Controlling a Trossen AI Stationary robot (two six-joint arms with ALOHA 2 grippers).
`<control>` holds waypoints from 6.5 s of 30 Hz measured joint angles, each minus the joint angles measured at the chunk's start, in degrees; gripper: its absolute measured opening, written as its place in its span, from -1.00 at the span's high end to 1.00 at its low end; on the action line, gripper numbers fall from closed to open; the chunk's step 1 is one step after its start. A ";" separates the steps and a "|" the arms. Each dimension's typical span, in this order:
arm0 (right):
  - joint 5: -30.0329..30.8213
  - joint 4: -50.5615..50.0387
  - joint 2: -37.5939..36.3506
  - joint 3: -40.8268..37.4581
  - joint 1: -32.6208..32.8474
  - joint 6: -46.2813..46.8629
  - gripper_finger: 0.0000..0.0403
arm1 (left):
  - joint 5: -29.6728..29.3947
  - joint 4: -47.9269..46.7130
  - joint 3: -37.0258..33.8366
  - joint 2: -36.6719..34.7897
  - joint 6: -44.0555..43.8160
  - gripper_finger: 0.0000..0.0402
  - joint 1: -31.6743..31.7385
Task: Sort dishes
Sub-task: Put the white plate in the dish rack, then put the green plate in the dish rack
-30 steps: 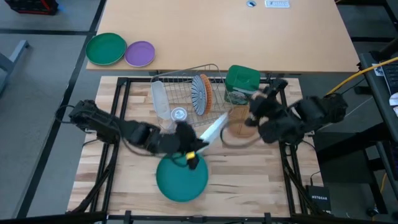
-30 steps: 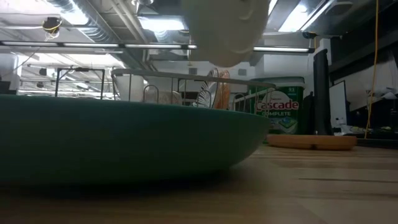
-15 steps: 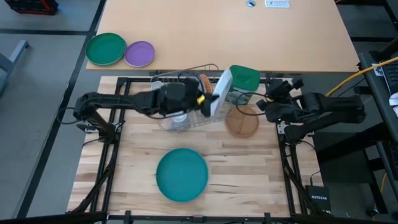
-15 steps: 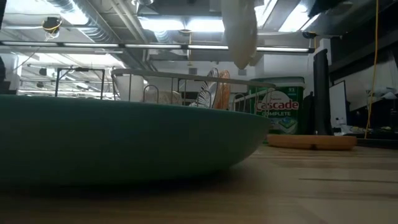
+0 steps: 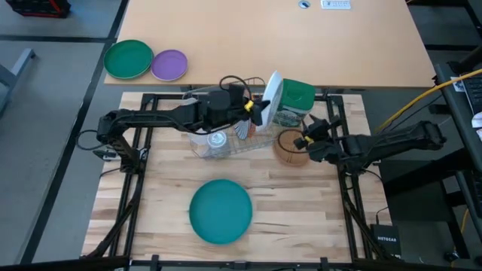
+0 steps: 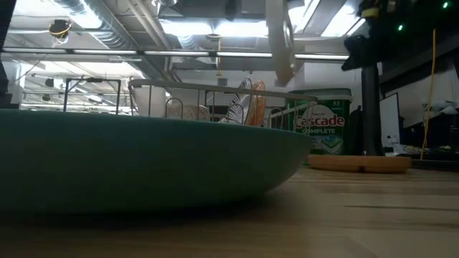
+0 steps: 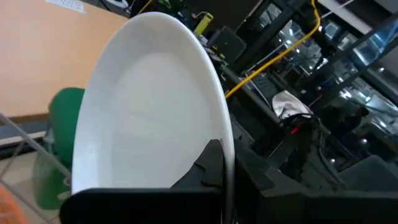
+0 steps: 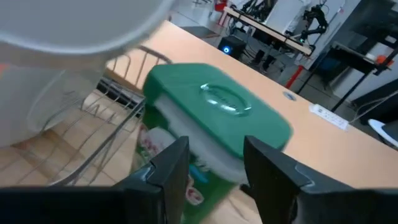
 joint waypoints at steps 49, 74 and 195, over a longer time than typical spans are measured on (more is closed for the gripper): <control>-6.56 32.20 25.62 -9.20 -11.18 -2.73 0.22 | -15.37 -0.89 -2.93 10.82 -18.37 1.00 2.44; -6.58 31.79 25.62 -9.20 -11.18 -2.73 0.22 | -18.03 -5.71 -2.97 12.17 -26.56 1.00 2.88; -68.06 32.08 16.09 -9.12 -0.51 0.18 0.22 | 15.70 -48.54 -2.93 3.03 30.20 0.30 -31.02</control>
